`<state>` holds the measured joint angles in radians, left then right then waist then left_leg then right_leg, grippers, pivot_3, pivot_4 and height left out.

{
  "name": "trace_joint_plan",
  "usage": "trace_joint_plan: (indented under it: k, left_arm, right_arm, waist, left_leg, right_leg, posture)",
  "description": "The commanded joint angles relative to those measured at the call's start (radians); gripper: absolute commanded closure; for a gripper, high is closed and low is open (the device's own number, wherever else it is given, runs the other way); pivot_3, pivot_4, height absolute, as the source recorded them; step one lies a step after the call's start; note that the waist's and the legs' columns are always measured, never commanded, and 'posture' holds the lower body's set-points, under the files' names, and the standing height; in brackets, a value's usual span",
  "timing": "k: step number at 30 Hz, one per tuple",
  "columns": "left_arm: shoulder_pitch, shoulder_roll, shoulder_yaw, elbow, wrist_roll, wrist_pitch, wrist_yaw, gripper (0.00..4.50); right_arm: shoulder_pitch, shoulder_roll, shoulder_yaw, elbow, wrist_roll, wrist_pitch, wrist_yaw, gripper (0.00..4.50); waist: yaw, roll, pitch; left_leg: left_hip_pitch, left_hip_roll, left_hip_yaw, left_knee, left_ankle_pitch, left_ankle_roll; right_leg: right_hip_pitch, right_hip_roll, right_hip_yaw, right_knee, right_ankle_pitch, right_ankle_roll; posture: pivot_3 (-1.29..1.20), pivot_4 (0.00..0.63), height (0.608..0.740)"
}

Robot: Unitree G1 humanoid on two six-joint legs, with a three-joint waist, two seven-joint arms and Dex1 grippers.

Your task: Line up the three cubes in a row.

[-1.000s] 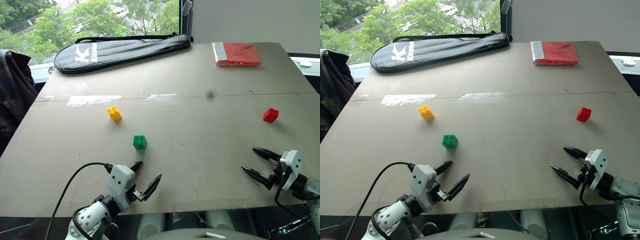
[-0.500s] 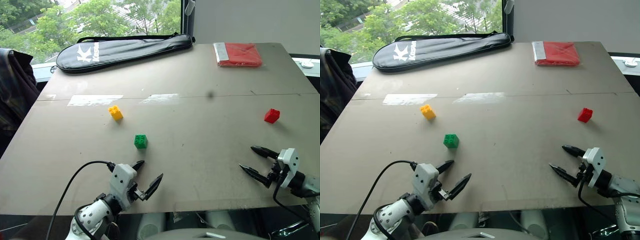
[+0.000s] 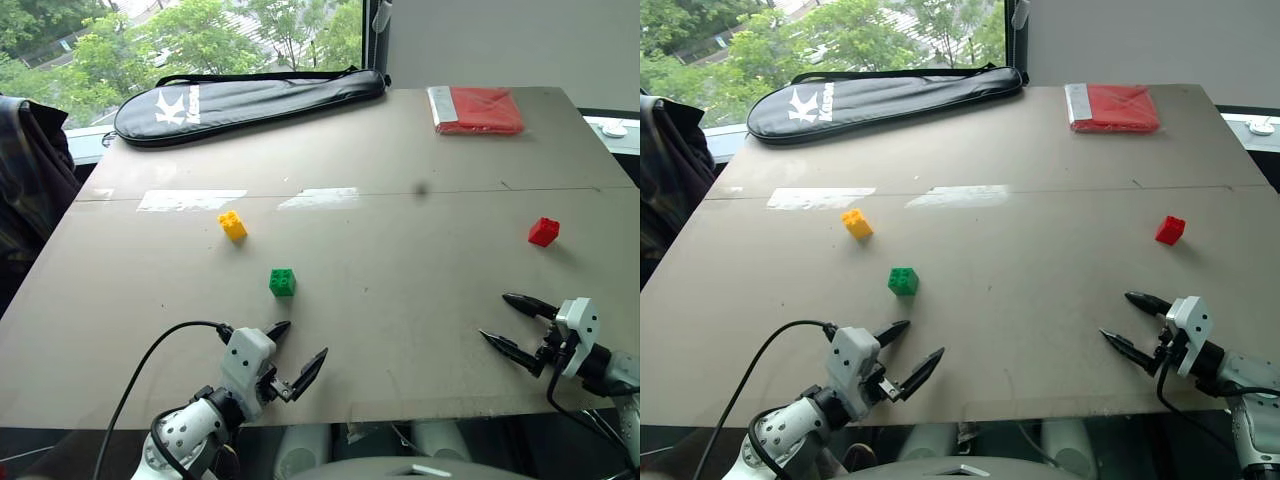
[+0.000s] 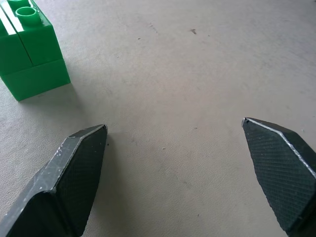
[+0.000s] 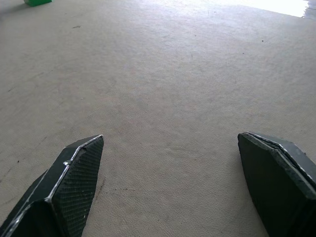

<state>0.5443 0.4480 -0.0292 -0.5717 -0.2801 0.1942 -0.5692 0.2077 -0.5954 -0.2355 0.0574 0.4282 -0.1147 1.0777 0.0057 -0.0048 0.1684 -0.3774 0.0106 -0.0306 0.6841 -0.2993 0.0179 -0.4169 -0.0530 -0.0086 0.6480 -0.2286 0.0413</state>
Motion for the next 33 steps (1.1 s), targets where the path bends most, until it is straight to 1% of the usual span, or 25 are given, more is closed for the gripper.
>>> trace_joint_plan:
  k: [1, 5, 7, 9, 12, 14, 17, 19, 22, 27, 29, 30, 31, 33]
  left_arm:
    - [0.001, 0.010, -0.018, -0.018, -0.025, 0.014, -0.025, 0.02]
    - [-0.017, 0.042, -0.015, -0.047, -0.041, 0.041, -0.053, 0.02]
    - [-0.054, 0.062, -0.013, -0.073, -0.071, 0.080, -0.066, 0.02]
    - [-0.121, 0.082, -0.018, -0.099, -0.115, 0.136, -0.084, 0.02]
    - [-0.236, 0.111, -0.049, -0.103, -0.132, 0.203, -0.109, 0.02]
    - [-0.316, 0.131, -0.076, -0.103, -0.129, 0.248, -0.120, 0.02]
    - [-0.420, 0.148, -0.106, -0.114, -0.136, 0.316, -0.120, 0.02]
    - [-0.482, 0.139, -0.117, -0.125, -0.156, 0.361, -0.109, 0.02]
    - [-0.585, 0.145, -0.145, -0.136, -0.146, 0.414, -0.106, 0.02]
    - [-0.667, 0.151, -0.152, -0.147, -0.152, 0.454, -0.105, 0.02]
    - [-0.687, 0.150, -0.148, -0.150, -0.157, 0.456, -0.108, 0.02]
    - [-0.693, 0.151, -0.145, -0.152, -0.159, 0.459, -0.109, 0.00]
    - [-0.700, 0.152, -0.140, -0.154, -0.166, 0.463, -0.111, 0.00]
    - [-0.713, 0.160, -0.133, -0.160, -0.179, 0.471, -0.118, 0.00]
  right_arm:
    - [0.010, -0.004, -0.041, -0.035, 0.020, 0.013, -0.036, 0.00]
    - [-0.005, 0.031, -0.092, -0.076, 0.041, 0.080, -0.179, 0.00]
    - [-0.017, 0.041, -0.123, -0.101, 0.057, 0.123, -0.247, 0.00]
    - [-0.053, 0.051, -0.158, -0.123, 0.066, 0.189, -0.357, 0.00]
    - [-0.140, 0.070, -0.158, -0.138, -0.006, 0.321, -0.576, 0.00]
    - [-0.209, 0.084, -0.150, -0.122, -0.047, 0.376, -0.687, 0.00]
    - [-0.313, 0.115, -0.164, -0.075, -0.065, 0.443, -0.809, 0.00]
    - [-0.360, 0.123, -0.156, -0.039, -0.080, 0.456, -0.833, 0.00]
    - [-0.445, 0.141, -0.116, 0.039, -0.104, 0.441, -0.838, 0.00]
    - [-0.538, 0.186, -0.121, 0.128, -0.139, 0.425, -0.921, 0.00]
    - [-0.548, 0.191, -0.114, 0.139, -0.147, 0.416, -0.924, 0.00]
    - [-0.549, 0.192, -0.110, 0.141, -0.151, 0.410, -0.923, 0.55]
    - [-0.550, 0.197, -0.110, 0.140, -0.151, 0.407, -0.925, 0.87]
    - [-0.549, 0.203, -0.107, 0.138, -0.160, 0.396, -0.933, 1.84]
  waist:
    - [0.004, 0.000, 0.000]
    - [0.007, 0.000, 0.000]
    - [0.007, 0.001, 0.000]
    - [0.007, 0.000, 0.000]
    - [0.007, 0.000, 0.000]
    - [0.004, 0.000, 0.000]
    - [-0.001, 0.000, 0.000]
    - [-0.002, 0.000, 0.000]
    - [-0.002, 0.000, 0.000]
    - [-0.016, 0.000, 0.000]
    - [-0.017, 0.000, 0.000]
    - [-0.017, 0.000, 0.000]
    - [-0.017, 0.000, 0.000]
    - [-0.018, 0.000, 0.000]
  left_leg:
    - [0.000, 0.000, 0.000, 0.000, 0.000, 0.000]
    - [0.000, 0.000, 0.000, 0.001, 0.000, 0.000]
    - [0.000, 0.000, 0.000, 0.001, 0.000, 0.000]
    - [0.000, 0.000, 0.001, 0.002, 0.000, 0.000]
    - [0.000, -0.001, 0.001, 0.005, 0.000, 0.000]
    - [0.000, -0.002, 0.002, 0.005, 0.001, 0.000]
    - [0.001, -0.002, 0.005, 0.005, 0.001, -0.001]
    - [0.001, -0.002, 0.005, 0.005, 0.001, -0.001]
    - [-0.001, -0.002, 0.004, 0.005, 0.001, -0.001]
    - [-0.001, -0.002, 0.005, 0.004, 0.001, -0.001]
    - [-0.002, -0.003, 0.005, 0.004, 0.001, -0.001]
    - [-0.002, -0.003, 0.005, 0.004, 0.001, -0.001]
    - [-0.002, -0.003, 0.005, 0.004, 0.001, -0.001]
    - [-0.002, -0.003, 0.005, 0.004, 0.001, -0.001]
  right_leg:
    - [0.000, 0.000, 0.000, 0.000, 0.000, 0.000]
    - [0.000, 0.000, 0.000, 0.002, 0.000, 0.000]
    - [0.000, 0.000, 0.001, 0.003, 0.000, 0.000]
    - [0.000, 0.000, 0.000, 0.005, 0.000, 0.000]
    - [-0.001, 0.000, 0.001, 0.010, 0.000, 0.000]
    - [0.000, 0.001, 0.003, 0.012, 0.000, 0.000]
    - [-0.001, 0.002, 0.003, 0.013, 0.000, -0.001]
    - [-0.004, 0.003, 0.003, 0.014, 0.002, -0.004]
    - [-0.005, 0.003, 0.002, 0.013, 0.005, -0.001]
    - [-0.005, 0.003, 0.003, 0.012, 0.005, -0.001]
    - [-0.005, 0.003, 0.003, 0.012, 0.005, -0.001]
    - [-0.005, 0.003, 0.003, 0.012, 0.005, -0.001]
    - [-0.006, 0.003, 0.003, 0.012, 0.005, -0.001]
    - [-0.006, 0.002, 0.003, 0.012, 0.005, -0.001]
  posture:
    - [0.00, 0.150, 0.700]
    - [0.00, 0.150, 0.700]
    - [0.00, 0.150, 0.700]
    - [0.00, 0.150, 0.700]
    - [0.00, 0.150, 0.700]
    - [0.00, 0.150, 0.700]
    - [0.00, 0.150, 0.700]
    - [0.00, 0.150, 0.700]
    - [0.00, 0.150, 0.700]
    - [0.00, 0.150, 0.700]
    - [0.00, 0.150, 0.700]
    - [0.00, 0.150, 0.700]
    - [0.00, 0.150, 0.700]
    - [0.00, 0.150, 0.700]
